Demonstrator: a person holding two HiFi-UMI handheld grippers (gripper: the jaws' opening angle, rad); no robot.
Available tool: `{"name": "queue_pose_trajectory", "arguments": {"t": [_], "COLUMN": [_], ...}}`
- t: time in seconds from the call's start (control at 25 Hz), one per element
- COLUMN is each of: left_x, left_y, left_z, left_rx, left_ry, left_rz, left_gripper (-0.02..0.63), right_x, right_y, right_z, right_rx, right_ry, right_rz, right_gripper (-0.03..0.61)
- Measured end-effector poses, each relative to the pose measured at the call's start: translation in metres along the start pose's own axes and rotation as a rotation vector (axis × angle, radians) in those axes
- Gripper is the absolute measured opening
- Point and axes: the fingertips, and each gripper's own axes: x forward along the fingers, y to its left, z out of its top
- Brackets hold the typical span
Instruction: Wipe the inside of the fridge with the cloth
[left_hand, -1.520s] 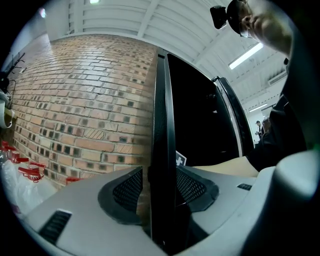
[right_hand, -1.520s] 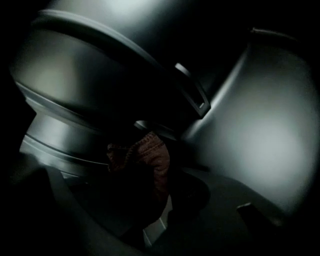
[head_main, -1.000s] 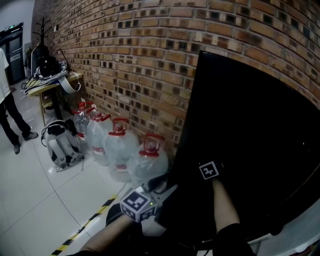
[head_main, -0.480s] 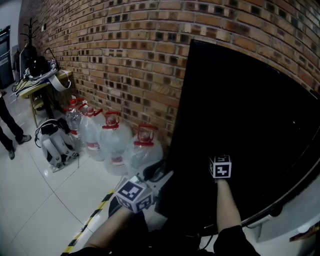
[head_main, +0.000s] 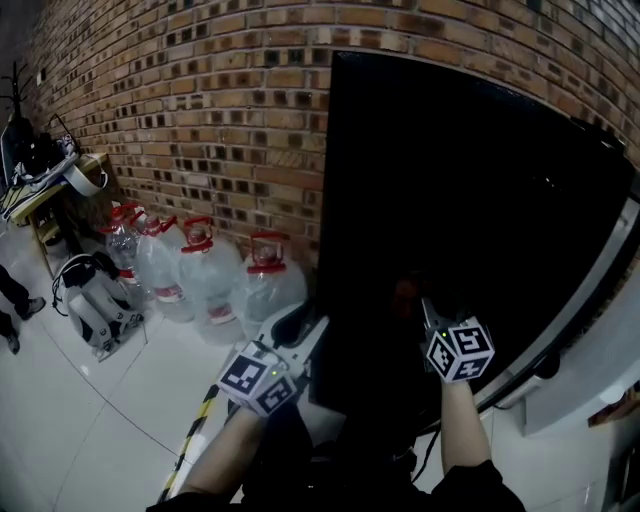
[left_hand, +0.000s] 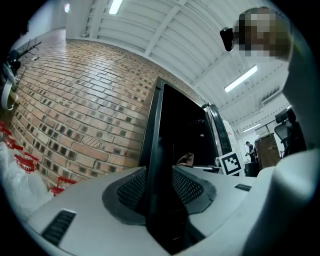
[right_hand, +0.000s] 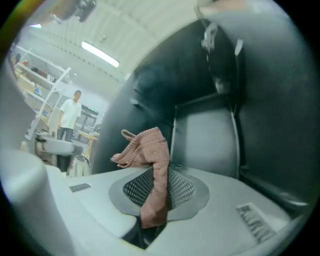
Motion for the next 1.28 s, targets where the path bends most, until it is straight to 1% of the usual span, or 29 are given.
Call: {"name": "queue_pose_trajectory", "arguments": {"t": [0.12, 0.28, 0.44, 0.52, 0.6, 0.68, 0.76, 0.84, 0.92, 0.96, 1.04, 1.12, 1.2, 1.28], "left_x": [-0.004, -0.009, 0.001, 0.007, 0.014, 0.019, 0.025, 0.035, 0.044, 0.048, 0.055, 0.058, 0.059, 0.062], "left_y": [-0.007, -0.013, -0.010, -0.008, -0.007, -0.004, -0.002, -0.001, -0.003, -0.004, -0.001, 0.004, 0.010, 0.015], "left_z": [-0.004, -0.006, -0.006, -0.003, 0.003, 0.011, 0.020, 0.030, 0.038, 0.041, 0.043, 0.042, 0.042, 0.044], "left_rx": [-0.008, 0.029, 0.047, 0.066, 0.097, 0.133, 0.147, 0.140, 0.120, 0.109, 0.098, 0.106, 0.122, 0.131], "left_ry": [-0.004, 0.007, 0.008, 0.017, 0.025, 0.022, 0.010, 0.006, 0.008, 0.010, 0.022, 0.035, 0.028, 0.014], "left_rz": [-0.017, -0.014, -0.003, 0.002, 0.014, 0.037, 0.044, 0.021, -0.015, -0.030, -0.042, -0.033, -0.017, -0.012], "left_gripper": [0.167, 0.167, 0.167, 0.167, 0.167, 0.195, 0.196, 0.259, 0.261, 0.273, 0.285, 0.285, 0.253, 0.180], "right_x": [-0.032, -0.065, -0.072, -0.065, -0.052, -0.036, -0.018, 0.005, 0.029, 0.041, 0.067, 0.093, 0.118, 0.139], "right_y": [0.008, 0.012, -0.002, -0.002, 0.002, 0.006, 0.004, 0.000, -0.006, -0.009, -0.016, -0.022, -0.029, -0.038], "right_z": [0.010, 0.020, 0.027, 0.040, 0.061, 0.085, 0.107, 0.127, 0.138, 0.141, 0.144, 0.149, 0.159, 0.173], "right_rx": [-0.005, 0.004, -0.010, -0.009, -0.029, -0.054, -0.067, -0.076, -0.088, -0.097, -0.112, -0.112, -0.115, -0.129], "right_ry": [-0.041, -0.088, -0.109, -0.127, -0.150, -0.172, -0.194, -0.206, -0.200, -0.191, -0.172, -0.166, -0.172, -0.182], "right_rz": [0.000, 0.000, -0.040, -0.040, -0.027, -0.019, -0.016, -0.020, -0.034, -0.046, -0.071, -0.091, -0.115, -0.143], "right_gripper": [0.074, 0.074, 0.074, 0.074, 0.074, 0.074, 0.074, 0.074, 0.074, 0.074, 0.074, 0.074, 0.074, 0.074]}}
